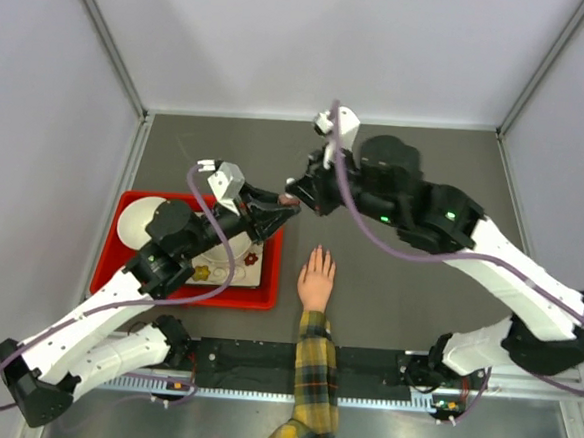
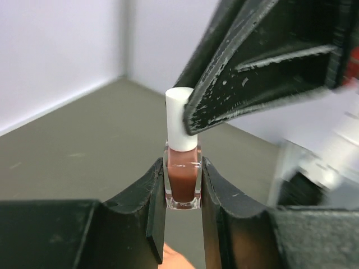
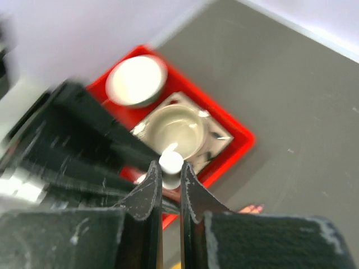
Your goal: Paint the nails
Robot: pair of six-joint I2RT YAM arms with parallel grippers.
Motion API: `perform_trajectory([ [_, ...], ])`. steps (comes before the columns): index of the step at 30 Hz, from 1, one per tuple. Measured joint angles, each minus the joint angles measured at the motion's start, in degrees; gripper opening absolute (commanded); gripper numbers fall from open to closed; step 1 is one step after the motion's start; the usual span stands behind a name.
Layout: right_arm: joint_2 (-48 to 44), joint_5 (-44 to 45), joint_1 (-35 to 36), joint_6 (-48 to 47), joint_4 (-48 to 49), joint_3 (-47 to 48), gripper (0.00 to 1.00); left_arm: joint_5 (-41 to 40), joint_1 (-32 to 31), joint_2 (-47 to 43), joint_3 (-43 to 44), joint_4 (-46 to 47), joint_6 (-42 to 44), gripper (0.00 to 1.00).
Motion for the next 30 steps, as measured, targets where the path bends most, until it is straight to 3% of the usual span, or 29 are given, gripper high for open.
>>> perform_trajectory([
  [4, -10.8, -18.8, -0.4, -5.6, 3.8, -7.1, 0.00, 19.7, 0.0, -1.4, 5.5, -2.9, -1.6, 0.00],
  [9, -14.9, -38.9, -0.1, -9.0, 8.8, -8.5, 0.00, 36.0, -0.9, -0.8, 9.7, 2.5, -9.1, 0.00],
  [10, -14.5, -41.3, -0.1, -9.3, 9.7, -8.5, 0.12, 37.5, -0.9, -0.9, 9.7, 3.4, -10.5, 0.00],
  [11, -14.0, -43.0, -0.2, -9.4, 10.4, -8.4, 0.30, 38.5, -0.9, -0.9, 9.7, 3.4, -11.2, 0.00],
  [12, -13.4, -43.7, -0.2, -9.3, 10.9, -8.3, 0.57, 39.1, -0.8, -0.9, 9.7, 3.2, -11.5, 0.00],
  [13, -13.0, -43.6, -0.2, -8.7, 11.0, -8.1, 0.62, 39.0, -0.5, -1.2, 9.7, 2.6, -11.4, 0.00],
  [15, -11.5, -41.0, -0.1, -7.8, 9.8, -6.7, 0.68, 36.8, -0.5, -1.5, 9.7, 2.1, -10.3, 0.00],
  [20, -5.7, -19.5, 0.4, 1.7, 2.5, 0.5, 0.68, 25.5, 0.0, -2.3, 9.5, -1.9, -5.0, 0.00],
  [23, -5.4, -7.7, 2.0, 9.5, -0.5, 0.8, 0.59, 18.7, 0.0, -2.3, 8.8, -4.2, -1.9, 0.00],
  [30, -1.2, 10.3, 6.3, 16.5, -3.1, 5.0, 0.52, 8.8, -0.3, -2.5, 7.3, -6.3, 3.8, 0.00],
])
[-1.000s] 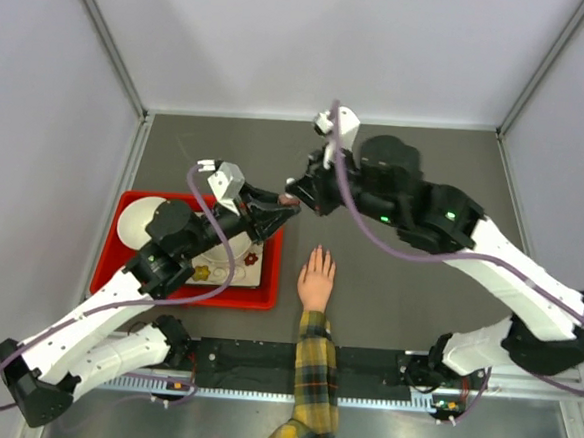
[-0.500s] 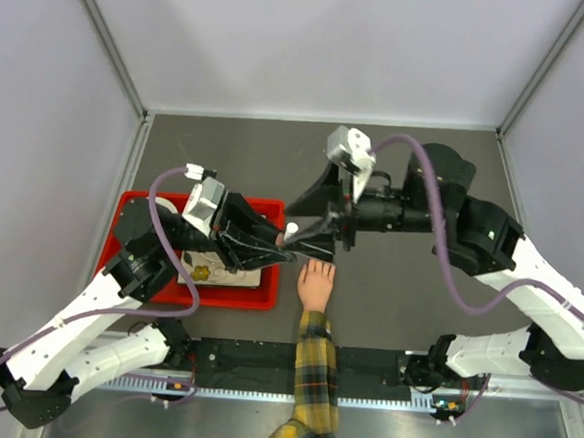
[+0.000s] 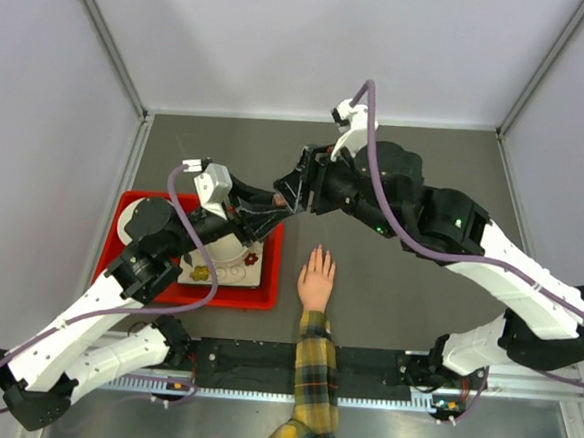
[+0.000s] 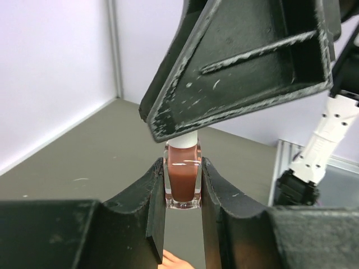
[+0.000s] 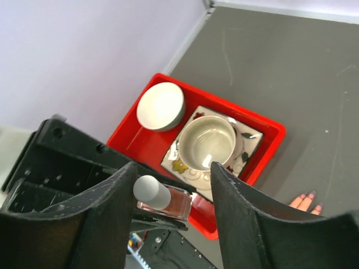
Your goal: Paint the nails
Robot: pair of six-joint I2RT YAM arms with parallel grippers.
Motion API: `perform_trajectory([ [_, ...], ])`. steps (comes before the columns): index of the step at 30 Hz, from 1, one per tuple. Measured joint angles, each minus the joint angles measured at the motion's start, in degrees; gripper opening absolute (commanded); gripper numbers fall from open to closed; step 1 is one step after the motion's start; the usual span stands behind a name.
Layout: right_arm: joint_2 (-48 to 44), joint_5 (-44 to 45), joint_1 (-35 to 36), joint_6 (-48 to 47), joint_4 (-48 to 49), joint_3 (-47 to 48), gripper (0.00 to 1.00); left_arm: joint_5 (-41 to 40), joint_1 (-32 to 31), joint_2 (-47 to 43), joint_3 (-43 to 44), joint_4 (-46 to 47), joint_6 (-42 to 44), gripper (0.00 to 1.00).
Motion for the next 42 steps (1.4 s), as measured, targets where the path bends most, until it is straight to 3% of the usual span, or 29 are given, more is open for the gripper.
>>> perform_trajectory([
  [10, 5.0, 8.5, 2.8, -2.3, -1.6, 2.9, 0.01, -5.1, 0.0, 0.0, -1.7, -1.2, 2.2, 0.00],
  [16, 4.8, 8.3, 3.2, -6.1, -0.6, 2.3, 0.00, -5.9, -0.4, 0.0, -1.7, -1.6, 2.2, 0.00],
  [19, 1.9, 4.7, 2.9, -11.1, 3.7, -2.6, 0.00, -3.9, -0.3, -0.3, -2.0, -1.6, 1.4, 0.00],
  [21, -1.3, -1.7, 2.0, -14.7, 7.0, -6.9, 0.00, -1.6, -0.3, -1.0, -2.7, -1.0, 0.3, 0.00],
  [24, -6.4, -20.4, -2.9, -19.4, 11.4, -12.6, 0.00, 3.2, -0.6, -2.1, -3.0, 0.1, -1.2, 0.00],
  [28, -7.5, -43.3, -7.6, -25.1, 13.7, -13.0, 0.00, 10.2, -0.8, -2.8, -3.0, 3.9, -4.5, 0.00],
  [35, -4.0, -66.8, -10.1, -31.8, 14.8, -8.7, 0.00, 18.7, -0.9, -3.7, -3.0, 9.2, -10.8, 0.00],
  [36, -3.7, -68.7, -10.4, -31.8, 15.4, -8.7, 0.07, 19.3, -0.9, -3.7, -3.0, 9.4, -11.5, 0.00],
  [37, -3.4, -69.5, -10.4, -31.6, 15.9, -8.7, 0.30, 19.6, -0.9, -3.7, -3.0, 9.6, -11.8, 0.00],
  [40, -2.8, -67.9, -10.5, -29.2, 16.0, -7.7, 0.58, 18.5, -0.7, -3.8, -3.0, 10.1, -12.0, 0.00],
  [42, -2.0, -63.1, -10.2, -25.7, 15.5, -6.8, 0.68, 16.0, -0.5, -3.9, -3.0, 10.3, -11.3, 0.00],
])
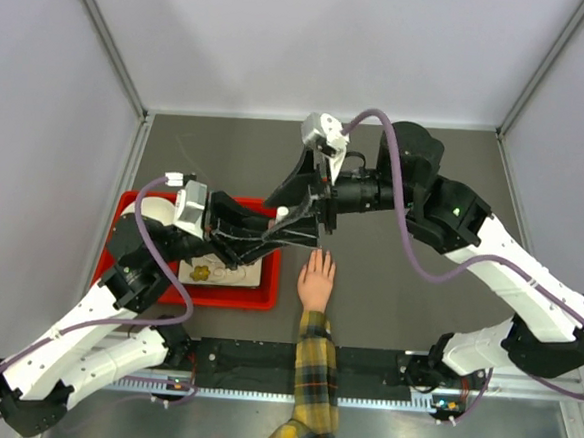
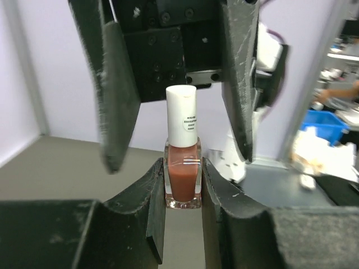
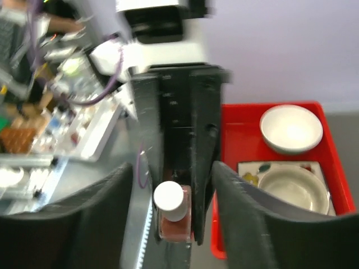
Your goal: Paint the nails
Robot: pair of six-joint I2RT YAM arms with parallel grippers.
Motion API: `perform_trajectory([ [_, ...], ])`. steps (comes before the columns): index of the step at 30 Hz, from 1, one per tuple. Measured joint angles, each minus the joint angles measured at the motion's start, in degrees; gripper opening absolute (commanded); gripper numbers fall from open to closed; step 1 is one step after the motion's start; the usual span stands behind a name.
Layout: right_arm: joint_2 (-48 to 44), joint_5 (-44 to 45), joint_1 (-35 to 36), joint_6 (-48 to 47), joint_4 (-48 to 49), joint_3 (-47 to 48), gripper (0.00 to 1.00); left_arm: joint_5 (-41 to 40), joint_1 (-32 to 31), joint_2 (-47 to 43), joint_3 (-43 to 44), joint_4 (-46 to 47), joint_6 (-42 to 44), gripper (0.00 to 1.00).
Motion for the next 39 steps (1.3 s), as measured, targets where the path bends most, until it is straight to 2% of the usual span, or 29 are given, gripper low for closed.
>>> perform_trajectory([
  [3, 0.2, 9.7, 0.3, 6.4, -0.5, 0.1, 0.69, -4.9, 0.1, -0.1, 0.1, -1.9, 3.0, 0.00],
  [8, 0.2, 31.2, 2.4, 16.3, -4.5, 0.2, 0.70, -16.7, 0.1, -0.1, 0.2, -7.1, 9.5, 0.00],
  [9, 0.3, 35.0, 3.2, 17.5, -6.1, 0.5, 0.65, -18.8, 0.1, 0.0, 0.2, -8.1, 10.8, 0.00],
  [12, 1.2, 45.4, 5.5, 20.2, -10.6, 3.1, 0.42, -23.1, 0.2, 0.8, 0.2, -10.2, 13.8, 0.00],
  [17, 4.1, 56.3, 8.0, 22.4, -14.7, 9.7, 0.34, -25.8, 0.2, 1.1, 0.2, -11.4, 15.8, 0.00],
  [26, 8.2, 62.5, 9.8, 21.9, -18.1, 13.7, 0.39, -28.2, 0.2, 1.0, 0.2, -11.5, 16.5, 0.00],
  [29, 10.1, 63.0, 10.4, 21.3, -18.6, 14.9, 0.31, -28.3, 0.2, 1.0, 0.2, -11.5, 16.5, 0.00],
  [30, 10.6, 63.1, 10.6, 21.1, -18.8, 15.2, 0.19, -28.3, 0.2, 1.0, 0.2, -11.5, 16.5, 0.00],
  [32, 11.0, 63.8, 10.9, 20.4, -19.0, 15.2, 0.04, -28.3, 0.2, 1.0, 0.2, -11.9, 16.5, 0.00],
  [33, 11.0, 64.0, 11.0, 19.8, -19.4, 15.2, 0.00, -28.3, 0.2, 1.0, 0.2, -12.1, 16.5, 0.00],
  [39, 10.3, 62.7, 11.1, 15.8, -19.2, 14.5, 0.00, -26.7, 0.3, 0.6, 0.2, -12.7, 16.1, 0.00],
])
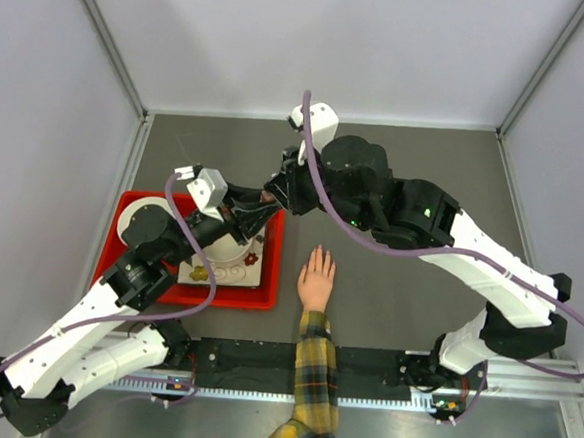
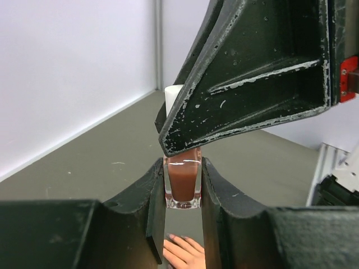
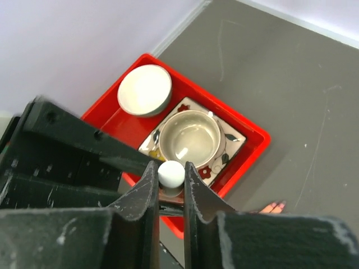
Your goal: Paint the nails
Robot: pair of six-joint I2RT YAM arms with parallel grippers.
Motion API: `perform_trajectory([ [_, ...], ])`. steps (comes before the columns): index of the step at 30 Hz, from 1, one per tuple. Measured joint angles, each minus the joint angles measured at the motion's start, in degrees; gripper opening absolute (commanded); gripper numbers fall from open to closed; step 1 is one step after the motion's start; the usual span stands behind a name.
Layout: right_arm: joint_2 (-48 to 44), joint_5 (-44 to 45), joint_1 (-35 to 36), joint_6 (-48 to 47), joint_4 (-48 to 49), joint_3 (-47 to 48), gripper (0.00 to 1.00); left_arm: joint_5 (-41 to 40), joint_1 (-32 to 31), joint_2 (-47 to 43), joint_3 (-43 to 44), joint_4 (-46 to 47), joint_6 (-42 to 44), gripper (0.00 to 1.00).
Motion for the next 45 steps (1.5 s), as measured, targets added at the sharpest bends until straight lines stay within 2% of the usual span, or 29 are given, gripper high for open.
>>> perform_trajectory([
  [4, -4.7, -9.5, -0.5, -7.6, 4.4, -6.1, 0.00, 5.3, 0.2, -0.7, 0.0, -0.5, -1.4, 0.00],
  [8, -11.7, -27.9, -2.7, -15.4, 9.0, -13.4, 0.00, 17.3, 0.2, -0.9, 0.8, 0.9, -5.9, 0.00],
  [12, -12.3, -46.8, -5.8, -19.3, 10.1, -12.0, 0.01, 26.3, 0.0, -0.8, 2.2, 5.1, -11.4, 0.00],
  [13, -11.7, -50.3, -6.4, -19.9, 10.1, -11.2, 0.07, 27.8, 0.0, -0.9, 2.4, 5.6, -12.6, 0.00],
  [14, -11.0, -53.2, -6.8, -20.4, 9.8, -10.4, 0.30, 28.7, 0.0, -1.0, 2.4, 6.1, -13.6, 0.00],
  [17, -9.3, -58.4, -7.5, -20.3, 9.8, -8.7, 0.65, 29.6, 0.1, -1.7, 2.5, 6.2, -14.8, 0.00],
  [18, -8.8, -58.7, -7.4, -19.7, 10.3, -8.6, 0.70, 29.4, 0.1, -1.7, 2.5, 6.1, -14.6, 0.00],
  [20, -8.2, -56.8, -7.0, -17.4, 10.4, -8.6, 0.74, 28.4, 0.1, -1.4, 2.5, 5.3, -13.8, 0.00],
  [22, -7.8, -50.0, -6.8, -13.6, 10.1, -8.3, 0.73, 25.8, 0.1, -0.8, 2.7, 3.7, -12.3, 0.00],
  [26, -7.1, -33.8, -6.5, -4.9, 7.8, -5.9, 0.65, 19.8, 0.1, 0.1, 2.9, 1.3, -9.0, 0.00],
  [28, -7.1, -23.7, -5.5, -0.9, 6.1, -4.9, 0.64, 15.5, 0.1, 0.5, 2.9, 0.5, -7.3, 0.00],
  [32, -7.0, -9.3, -1.2, 3.2, 3.2, -3.9, 0.55, 7.5, 0.1, 0.9, 2.7, -0.1, -4.5, 0.00],
  [37, -5.4, -1.6, 0.3, 4.8, 1.5, -1.9, 0.43, 1.6, 0.1, 1.1, 2.2, -0.1, -2.1, 0.00],
  [43, -0.8, 2.8, 1.1, 4.4, 0.9, 1.3, 0.40, -1.0, 0.1, 1.3, 1.6, -0.5, -0.9, 0.00],
  [45, 0.8, 3.0, 1.3, 4.0, 0.9, 2.6, 0.30, -1.6, 0.1, 1.2, 1.4, -0.7, -0.7, 0.00],
])
